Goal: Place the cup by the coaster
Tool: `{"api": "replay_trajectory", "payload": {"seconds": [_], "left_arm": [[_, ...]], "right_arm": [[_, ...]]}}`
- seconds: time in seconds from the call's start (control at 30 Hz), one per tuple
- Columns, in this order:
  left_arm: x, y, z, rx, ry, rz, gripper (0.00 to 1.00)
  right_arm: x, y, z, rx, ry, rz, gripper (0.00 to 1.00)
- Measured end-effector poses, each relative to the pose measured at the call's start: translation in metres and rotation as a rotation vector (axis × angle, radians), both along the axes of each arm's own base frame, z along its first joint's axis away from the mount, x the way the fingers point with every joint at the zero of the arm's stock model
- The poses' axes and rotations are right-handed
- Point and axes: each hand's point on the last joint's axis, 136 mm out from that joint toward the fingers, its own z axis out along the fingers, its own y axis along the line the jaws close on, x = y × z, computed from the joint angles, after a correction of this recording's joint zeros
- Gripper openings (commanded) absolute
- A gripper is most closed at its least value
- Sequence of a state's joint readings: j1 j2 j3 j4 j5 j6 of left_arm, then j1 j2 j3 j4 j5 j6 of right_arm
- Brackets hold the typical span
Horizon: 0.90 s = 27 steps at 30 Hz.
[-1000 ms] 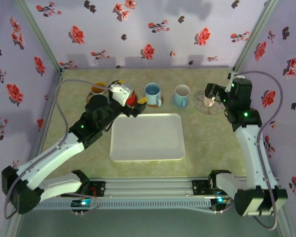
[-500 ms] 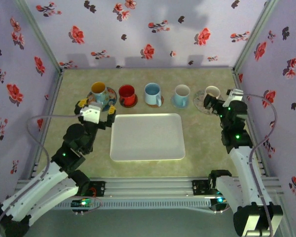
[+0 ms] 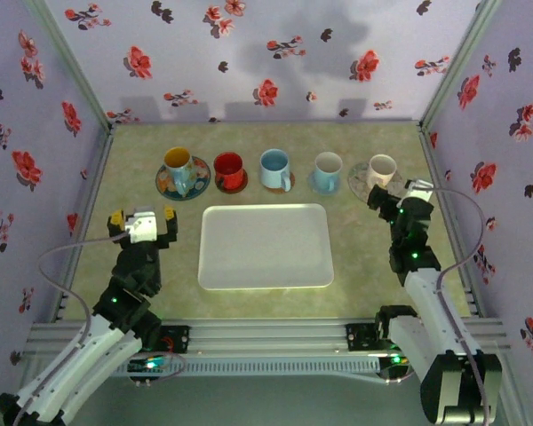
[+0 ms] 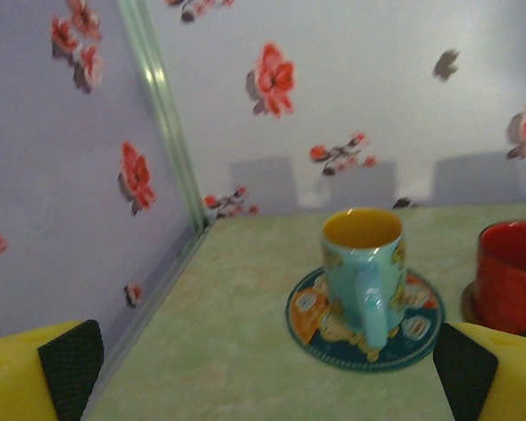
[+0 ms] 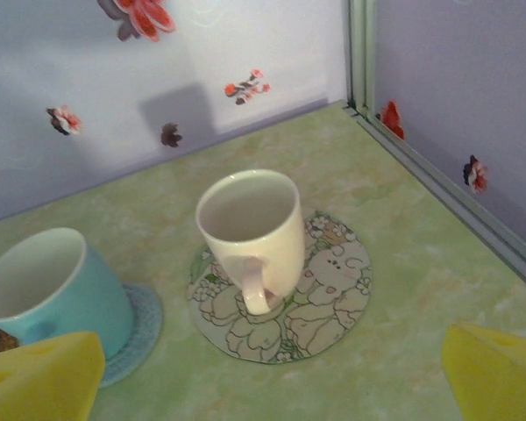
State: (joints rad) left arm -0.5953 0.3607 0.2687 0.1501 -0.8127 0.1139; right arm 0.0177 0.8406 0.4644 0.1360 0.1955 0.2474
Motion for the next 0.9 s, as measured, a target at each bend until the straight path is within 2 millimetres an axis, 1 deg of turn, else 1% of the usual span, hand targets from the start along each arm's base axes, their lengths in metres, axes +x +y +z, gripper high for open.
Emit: {"api": "replay_trajectory", "payload": {"seconds": [0.1, 0.17, 0.3, 0.5, 0.67, 0.9], "left_arm": [[0.001, 0.011, -0.023, -0.015, 0.036, 0.051, 1.0], [0.002, 0.019, -0.033, -0.04, 0.05, 0.09, 1.0], [0.003, 0.039, -0.048, -0.089, 0.056, 0.179, 1.0], [0.006, 0.061, -0.075, -0.111, 0.112, 0.286, 1.0], [0.016, 0.067, -0.093, -0.128, 0.16, 0.306, 1.0], [0.035, 0.07, -0.122, -0.143, 0.238, 0.301, 1.0]], "right_arm": [[0.003, -0.004, -0.009, -0.009, 0.023, -0.023, 1.0], [0.005, -0.008, -0.017, -0.017, 0.045, -0.045, 1.0], [0.008, -0.017, -0.039, -0.033, 0.109, -0.1, 1.0], [0.01, -0.024, -0.068, -0.038, 0.16, -0.143, 1.0], [0.017, -0.027, -0.079, -0.047, 0.171, -0.161, 1.0], [0.026, -0.026, -0.101, -0.063, 0.213, -0.149, 1.0]]}}
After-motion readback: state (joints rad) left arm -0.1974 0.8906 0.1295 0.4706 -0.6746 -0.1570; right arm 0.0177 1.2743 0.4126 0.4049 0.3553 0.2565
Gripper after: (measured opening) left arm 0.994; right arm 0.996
